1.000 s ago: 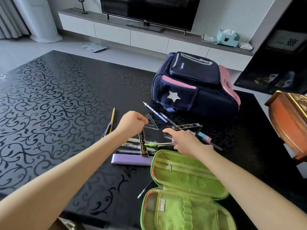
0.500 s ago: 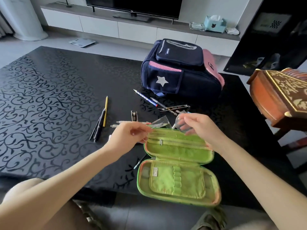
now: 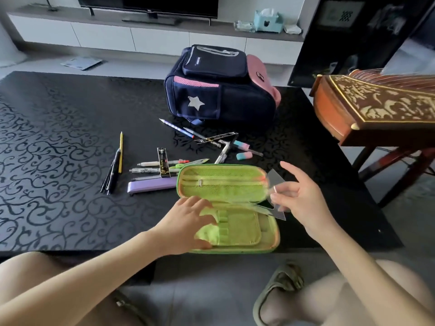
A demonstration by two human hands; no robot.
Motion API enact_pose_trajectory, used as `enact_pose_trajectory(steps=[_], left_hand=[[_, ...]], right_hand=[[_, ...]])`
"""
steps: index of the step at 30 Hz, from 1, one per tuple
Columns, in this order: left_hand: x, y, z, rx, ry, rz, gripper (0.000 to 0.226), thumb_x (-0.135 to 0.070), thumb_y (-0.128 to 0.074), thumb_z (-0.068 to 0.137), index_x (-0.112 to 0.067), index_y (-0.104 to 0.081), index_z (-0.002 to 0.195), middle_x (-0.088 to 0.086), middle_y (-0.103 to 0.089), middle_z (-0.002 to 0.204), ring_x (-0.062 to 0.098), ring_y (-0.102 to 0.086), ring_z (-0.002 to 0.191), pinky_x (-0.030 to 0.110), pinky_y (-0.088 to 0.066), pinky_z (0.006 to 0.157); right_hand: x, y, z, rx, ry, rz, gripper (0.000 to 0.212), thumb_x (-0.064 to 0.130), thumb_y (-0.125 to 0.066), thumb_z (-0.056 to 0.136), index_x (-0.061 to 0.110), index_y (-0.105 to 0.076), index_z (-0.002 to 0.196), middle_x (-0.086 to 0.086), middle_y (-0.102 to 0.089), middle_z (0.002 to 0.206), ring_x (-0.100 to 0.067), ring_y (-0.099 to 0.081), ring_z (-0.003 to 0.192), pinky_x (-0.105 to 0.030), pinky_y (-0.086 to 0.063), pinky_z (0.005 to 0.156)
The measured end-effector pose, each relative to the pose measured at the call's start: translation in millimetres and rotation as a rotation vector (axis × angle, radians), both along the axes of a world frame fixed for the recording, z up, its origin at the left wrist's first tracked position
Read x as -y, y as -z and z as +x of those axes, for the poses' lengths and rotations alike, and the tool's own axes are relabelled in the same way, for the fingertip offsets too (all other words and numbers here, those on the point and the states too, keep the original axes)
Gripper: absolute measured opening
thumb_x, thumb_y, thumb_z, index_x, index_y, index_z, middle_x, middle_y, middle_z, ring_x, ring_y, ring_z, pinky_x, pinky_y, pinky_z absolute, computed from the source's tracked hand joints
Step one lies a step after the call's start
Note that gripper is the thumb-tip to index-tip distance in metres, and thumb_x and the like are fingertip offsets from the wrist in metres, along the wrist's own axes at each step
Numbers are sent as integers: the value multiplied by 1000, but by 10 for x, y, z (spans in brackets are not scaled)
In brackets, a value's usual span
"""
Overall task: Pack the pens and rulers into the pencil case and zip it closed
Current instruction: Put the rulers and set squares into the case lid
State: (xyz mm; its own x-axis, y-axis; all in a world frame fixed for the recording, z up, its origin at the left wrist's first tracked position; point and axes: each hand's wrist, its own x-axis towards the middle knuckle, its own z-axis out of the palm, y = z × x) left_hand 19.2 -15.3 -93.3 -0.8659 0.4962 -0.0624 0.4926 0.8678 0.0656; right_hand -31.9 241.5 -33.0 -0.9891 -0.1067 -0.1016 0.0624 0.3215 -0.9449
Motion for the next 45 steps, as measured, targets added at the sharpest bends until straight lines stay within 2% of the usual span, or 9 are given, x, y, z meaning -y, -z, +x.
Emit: enact_pose_trajectory(steps=[6, 9, 13, 21, 27, 32, 37, 43, 45], left_hand=[[3, -47, -40, -27, 141, -32, 40, -51, -51, 73, -21, -71, 90, 4, -70, 99, 22, -69, 79, 26, -57, 54], [34, -164, -79, -2, -3, 271, 46, -41, -32, 84, -9, -66, 89, 4, -68, 77, 27, -64, 64, 30, -51, 54], [76, -264, -274, 86, -291, 401, 26, -26, -46, 96, -6, -61, 88, -8, -51, 59, 12, -46, 52, 21, -35, 50], [38, -281, -421, 193, -399, 470, 39, -23, -46, 96, -20, -37, 58, -5, -40, 57, 14, -38, 52, 27, -29, 49], [36, -305, -423, 191, -399, 472, 43, -23, -46, 97, -25, -34, 56, -7, -39, 56, 10, -37, 51, 25, -28, 47], [34, -291, -399, 182, -386, 485, 39, -24, -45, 97, -27, -38, 58, -8, -41, 56, 10, -39, 51, 24, -30, 48], [76, -302, -347, 230, -350, 488, 23, -27, -48, 96, -12, -64, 91, -15, -49, 63, 3, -46, 58, 15, -33, 52], [161, -348, -172, 395, -233, 403, 21, -38, -61, 86, -29, -70, 103, -18, -65, 98, -6, -56, 82, 17, -41, 76], [194, -294, -116, 474, -141, 247, 22, -45, -60, 83, -35, -68, 102, -19, -61, 120, -9, -49, 111, 20, -39, 91]], right_hand=[[-244, -27, 134, 109, -62, -136, 45, -9, -67, 76, 17, -60, 112, -6, -72, 78, -16, -65, 68, -26, -49, 58], [-261, -76, 229, 71, -107, -153, 34, -8, -68, 74, 16, -66, 98, -5, -73, 78, -16, -68, 67, -22, -51, 59], [3, 74, 353, -66, -146, 51, 23, 0, -74, 73, 18, -70, 88, 1, -74, 79, -8, -70, 77, -15, -53, 72], [559, 549, 338, 49, -358, 213, 22, 12, -72, 76, 18, -68, 97, 12, -66, 71, 12, -57, 65, -6, -43, 65], [482, 525, 313, -14, -331, 371, 26, 15, -46, 96, 19, -63, 116, 7, -69, 78, -18, -65, 76, -36, -53, 77], [348, 516, 251, -199, -440, 743, 32, 14, -47, 94, 24, -62, 121, 4, -66, 97, -15, -56, 87, -28, -46, 75], [341, 458, 278, -610, -346, 779, 17, 2, -69, 77, 12, -73, 90, 2, -68, 82, -19, -61, 79, -33, -55, 66], [353, 104, 75, -665, -164, 558, 15, 2, -62, 84, 8, -73, 94, 0, -73, 86, -7, -63, 74, -20, -50, 69], [399, 60, -52, -629, -138, 528, 15, 4, -61, 86, 8, -73, 95, 0, -73, 87, -3, -59, 74, -11, -44, 69]])
